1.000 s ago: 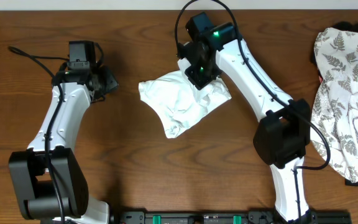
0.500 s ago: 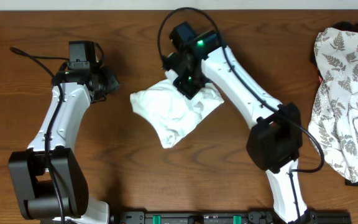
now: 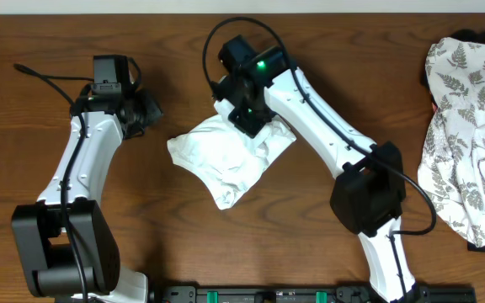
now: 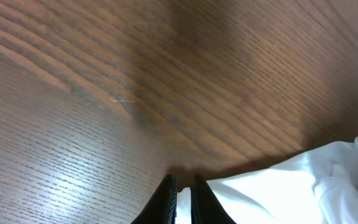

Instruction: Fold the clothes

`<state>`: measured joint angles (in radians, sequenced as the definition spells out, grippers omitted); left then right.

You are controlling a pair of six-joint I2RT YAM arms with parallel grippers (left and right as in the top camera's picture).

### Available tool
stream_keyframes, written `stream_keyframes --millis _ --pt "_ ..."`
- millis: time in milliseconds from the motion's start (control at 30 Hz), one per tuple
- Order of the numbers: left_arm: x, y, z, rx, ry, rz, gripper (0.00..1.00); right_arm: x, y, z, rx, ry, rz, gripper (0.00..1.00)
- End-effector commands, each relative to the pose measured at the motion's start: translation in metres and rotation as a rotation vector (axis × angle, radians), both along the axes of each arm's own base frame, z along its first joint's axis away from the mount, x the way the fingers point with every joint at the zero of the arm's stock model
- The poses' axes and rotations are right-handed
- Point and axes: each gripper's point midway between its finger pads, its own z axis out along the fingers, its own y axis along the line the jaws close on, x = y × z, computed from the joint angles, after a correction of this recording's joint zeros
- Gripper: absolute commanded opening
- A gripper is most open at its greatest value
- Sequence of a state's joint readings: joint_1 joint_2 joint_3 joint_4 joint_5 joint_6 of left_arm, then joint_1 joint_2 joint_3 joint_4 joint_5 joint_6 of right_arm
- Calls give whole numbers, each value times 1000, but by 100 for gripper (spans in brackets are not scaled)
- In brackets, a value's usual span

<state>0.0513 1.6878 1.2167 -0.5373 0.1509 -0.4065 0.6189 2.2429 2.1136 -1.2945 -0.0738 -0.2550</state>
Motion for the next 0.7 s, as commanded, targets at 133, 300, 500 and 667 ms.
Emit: stream_keyframes --millis 133,300,500,667 --pt "-4 -47 -3 -101 8 -124 6 54 -68 3 -20 -61 -249 1" --pt "-14 -101 -4 -106 17 -261 6 81 -109 4 -6 -89 -354 1" --pt "-24 -148 -2 -106 4 -378 6 106 -163 7 -72 -157 -456 1" --pt "-26 -153 -2 -105 5 -391 6 121 -217 9 -144 -208 -549 1"
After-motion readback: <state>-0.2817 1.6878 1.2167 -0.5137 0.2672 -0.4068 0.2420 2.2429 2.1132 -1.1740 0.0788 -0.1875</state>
